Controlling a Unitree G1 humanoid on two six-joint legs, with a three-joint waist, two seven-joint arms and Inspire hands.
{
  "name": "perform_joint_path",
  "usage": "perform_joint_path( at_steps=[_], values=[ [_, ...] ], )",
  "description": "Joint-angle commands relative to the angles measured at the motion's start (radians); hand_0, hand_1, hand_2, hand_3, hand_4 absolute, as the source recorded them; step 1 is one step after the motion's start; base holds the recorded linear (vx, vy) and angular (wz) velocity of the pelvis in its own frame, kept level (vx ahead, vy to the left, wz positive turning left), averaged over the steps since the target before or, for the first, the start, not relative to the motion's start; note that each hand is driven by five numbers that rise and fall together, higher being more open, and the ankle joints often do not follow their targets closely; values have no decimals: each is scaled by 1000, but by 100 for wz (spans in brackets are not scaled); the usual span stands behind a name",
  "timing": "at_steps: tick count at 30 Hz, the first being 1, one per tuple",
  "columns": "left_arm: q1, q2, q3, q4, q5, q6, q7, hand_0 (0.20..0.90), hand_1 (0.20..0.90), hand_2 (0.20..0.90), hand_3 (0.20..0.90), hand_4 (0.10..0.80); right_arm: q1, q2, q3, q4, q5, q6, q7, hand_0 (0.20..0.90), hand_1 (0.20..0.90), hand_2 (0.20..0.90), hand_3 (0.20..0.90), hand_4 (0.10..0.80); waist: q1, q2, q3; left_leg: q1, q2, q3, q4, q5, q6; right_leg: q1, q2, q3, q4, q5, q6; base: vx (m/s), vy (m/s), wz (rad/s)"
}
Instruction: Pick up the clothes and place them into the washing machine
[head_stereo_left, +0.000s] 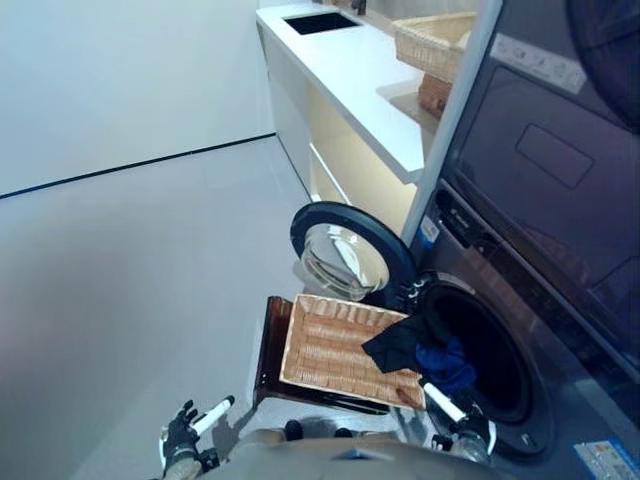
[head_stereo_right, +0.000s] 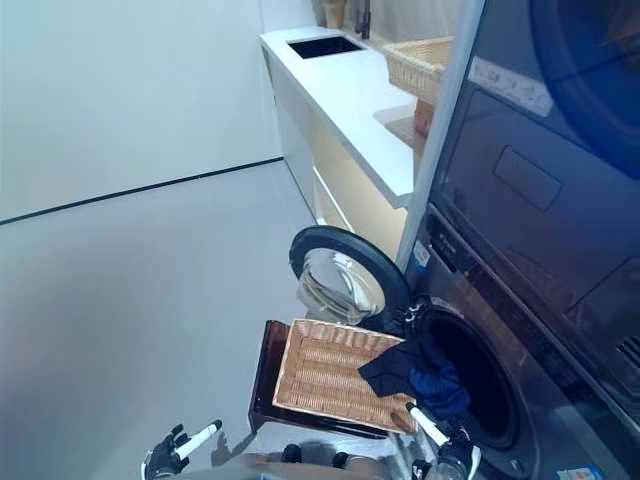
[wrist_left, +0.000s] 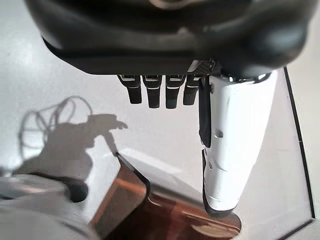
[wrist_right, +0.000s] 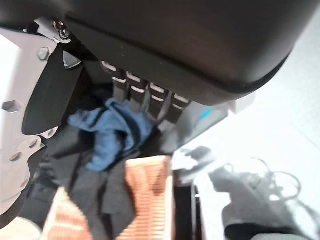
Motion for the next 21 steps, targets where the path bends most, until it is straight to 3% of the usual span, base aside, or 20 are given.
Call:
perform_joint_path(
  at_steps=[1, 2, 5, 6, 7, 8, 9, 10, 14, 17, 21],
  values=[
    [-53, 73, 16, -41, 16, -55, 27, 900, 900, 900, 900, 800, -28, -9, -24, -80, -21, -59, -13, 900, 900, 900, 900, 800, -31, -25, -36, -87, -41, -17, -3, 38, -29, 24, -6, 52, 165, 182, 3, 84, -17, 38],
    [-61, 76, 9, -46, 12, -59, 28, 900, 900, 900, 900, 800, -27, -9, -25, -87, -22, -60, -19, 900, 900, 900, 900, 800, -36, -16, -36, -75, -38, -36, -14, 42, -29, -5, -18, 53, 193, 169, -12, 109, -27, 47],
    [-71, 77, -16, -64, 8, -68, 35, 900, 900, 900, 900, 800, -16, -12, -24, -90, -30, -60, -23, 900, 900, 900, 900, 800, -36, 1, -45, -49, -28, -81, -49, 40, -38, -8, -122, 46, 111, 105, -58, 109, -69, 33],
    [-77, 76, -22, -65, 5, -73, 37, 900, 900, 900, 900, 800, -15, -17, -22, -82, -45, -53, -20, 900, 900, 900, 900, 800, -27, 4, -53, -47, -25, -92, -62, 35, -47, -5, -166, 47, 29, 91, -61, 75, -74, 36],
    [-76, 76, -23, -64, 4, -73, 37, 900, 900, 900, 900, 800, -14, -17, -23, -82, -45, -52, -20, 900, 900, 900, 900, 800, -31, 4, -52, -42, -25, -96, -65, 34, -48, 2, -168, 43, 24, 89, -61, 132, -156, 29],
    [-80, 78, -35, -55, -1, -77, 36, 900, 900, 900, 900, 800, -17, -23, 6, -71, -106, -27, -22, 900, 900, 900, 900, 800, -29, -15, -70, -25, -37, -112, -89, 19, -66, 30, -238, 41, -209, 147, -39, 190, -240, 16],
    [-76, 79, -39, -45, 7, -73, 42, 900, 900, 900, 900, 800, -29, -34, 61, -65, -204, 1, -24, 900, 900, 900, 900, 800, -18, -50, -87, -16, -47, -111, -109, 8, -85, 65, -275, 39, -395, 228, 1, 199, -292, 9],
    [-73, 84, -47, -40, 11, -73, 42, 900, 900, 900, 900, 800, -36, -36, 80, -69, -227, 9, -23, 900, 900, 900, 900, 800, -21, -58, -90, -15, -42, -117, -111, 7, -91, 64, -271, 79, -411, 245, 8, 106, -183, 9],
    [-69, 86, -47, -31, 14, -67, 47, 900, 900, 900, 900, 800, -54, -62, 150, -71, -344, 35, -17, 900, 900, 900, 900, 800, -9, -88, -96, -23, -21, -128, -106, 4, -111, 94, -262, 78, -445, 259, 24, 48, -148, 16],
    [-62, 84, -47, -25, 37, -56, 41, 900, 900, 900, 900, 800, -60, -108, 266, -166, -544, 53, 1, 900, 900, 900, 900, 800, -5, -105, -104, -18, 2, -148, -116, 5, -128, 112, -242, 45, -445, 238, 22, 67, -120, 16],
    [-68, 89, -59, -47, 58, -65, 35, 900, 900, 900, 900, 800, -69, -179, 329, -226, -702, 58, 2, 900, 900, 900, 900, 800, -15, -120, -92, -51, 16, -179, -67, -9, -148, 122, -232, -16, -425, 209, 11, 38, -111, 37]
  ],
)
